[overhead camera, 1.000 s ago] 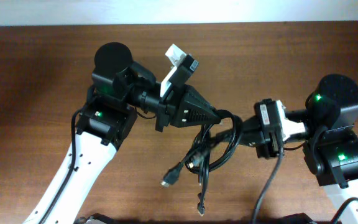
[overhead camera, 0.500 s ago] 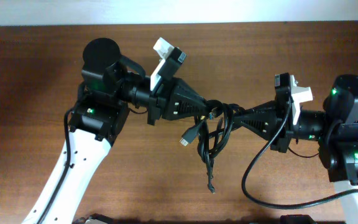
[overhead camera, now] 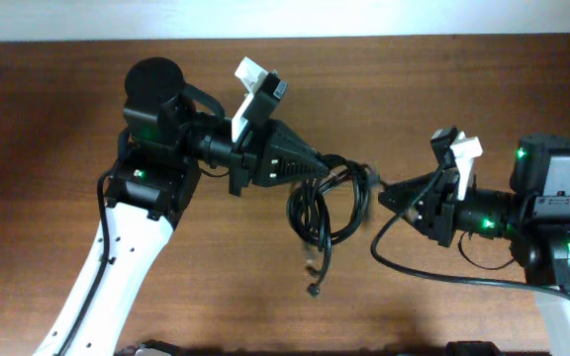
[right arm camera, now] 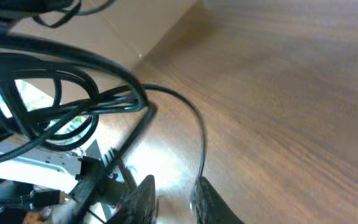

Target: Untangle cables

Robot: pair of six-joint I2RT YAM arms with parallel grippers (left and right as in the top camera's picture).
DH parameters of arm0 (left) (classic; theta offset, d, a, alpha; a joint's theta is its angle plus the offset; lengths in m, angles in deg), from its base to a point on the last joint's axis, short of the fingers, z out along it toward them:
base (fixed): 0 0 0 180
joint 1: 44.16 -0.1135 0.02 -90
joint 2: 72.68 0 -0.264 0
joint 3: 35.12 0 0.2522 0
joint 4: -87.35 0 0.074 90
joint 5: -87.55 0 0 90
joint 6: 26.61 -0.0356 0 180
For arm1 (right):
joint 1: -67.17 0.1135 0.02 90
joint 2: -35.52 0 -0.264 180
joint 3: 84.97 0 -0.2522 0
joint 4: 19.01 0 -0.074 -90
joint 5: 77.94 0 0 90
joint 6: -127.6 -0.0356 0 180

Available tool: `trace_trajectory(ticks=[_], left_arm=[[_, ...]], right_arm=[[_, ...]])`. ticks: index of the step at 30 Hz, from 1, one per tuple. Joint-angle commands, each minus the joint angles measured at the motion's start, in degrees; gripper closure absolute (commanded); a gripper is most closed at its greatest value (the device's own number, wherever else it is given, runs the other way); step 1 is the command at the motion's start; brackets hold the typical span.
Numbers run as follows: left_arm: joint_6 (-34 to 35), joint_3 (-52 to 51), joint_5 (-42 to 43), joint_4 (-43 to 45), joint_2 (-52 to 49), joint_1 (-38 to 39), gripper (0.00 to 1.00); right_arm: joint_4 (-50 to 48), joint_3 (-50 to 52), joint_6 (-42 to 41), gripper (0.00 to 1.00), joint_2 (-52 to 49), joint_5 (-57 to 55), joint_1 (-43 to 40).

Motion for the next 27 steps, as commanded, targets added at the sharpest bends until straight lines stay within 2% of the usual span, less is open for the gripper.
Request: trace_trajectory(ticks=[1,2,3,4,5,6,8,11,13,15,18,21,24,25,27], left_arm=[[-1.2,0.5,1.1,0.1,0.3,-0.4,1.00],[-1.2,0.5,1.0,0.1,0.3,-0.4,1.00],[-1.2,0.5,1.0,0.1,0.3,-0.4,1.00],[-1.2,0.5,1.0,0.1,0.3,-0.4,1.00],[-1.2,0.5,0.5,0.1,0.3,-0.4,1.00],[-1.2,0.5,-0.5,0.1,0.3,-0.4,1.00],[-1.2,0.5,-9.4,-5.2,0.3,-0.5,1.00],[-8.0,0.5,-30.1,-25.0,0.3,-0.4,1.00],[-9.6,0.5,-37.5,-31.5,0.3,-0.4,1.00],[-9.6,0.5,-44.1,-35.7,0.3,-0.4,1.00],[-10.1,0.5,-58.0,-42.8,0.3,0.6,1.00],[-10.8,0.5,-71.1,-44.9,0.3,7.2,1.00],[-5.5,0.5,-84.5,-44.9,0.3,14.4,1.00],[-4.2,0.5,-86.4,-44.9,0.3,15.6,1.00],[2.4,0.5,-92.3,-44.7,0.4,18.4,1.00]], right_arm=[[1.9,-0.1,0.3,0.73,0.2,-0.7,-0.4],[2.0,-0.1,0.3,0.71,0.2,-0.7,-0.4],[2.0,-0.1,0.3,0.65,0.2,-0.7,-0.4],[2.1,-0.1,0.2,0.44,0.2,-0.6,-0.4],[2.3,-0.1,0.3,0.01,0.2,-0.6,-0.4],[2.2,-0.2,-0.3,0.01,0.2,-0.7,-0.4],[0.3,-0.2,-5.7,0.01,0.2,-2.6,-0.4],[0.3,-1.1,-8.7,0.01,0.2,-13.0,-0.4],[0.5,-1.2,-8.7,0.01,0.2,-23.0,-0.4],[1.0,-1.3,-8.7,0.01,0.2,-26.6,-0.4],[3.8,-3.4,-8.6,0.01,0.2,-26.6,-0.4],[10.8,-9.1,-8.0,0.01,0.2,-27.9,-0.4],[14.6,-12.0,-8.3,0.01,0.2,-26.1,-0.3],[14.7,-12.0,-8.3,0.01,0.2,-23.0,-0.3],[14.2,-12.0,-8.3,0.01,0.1,-11.5,-0.3]])
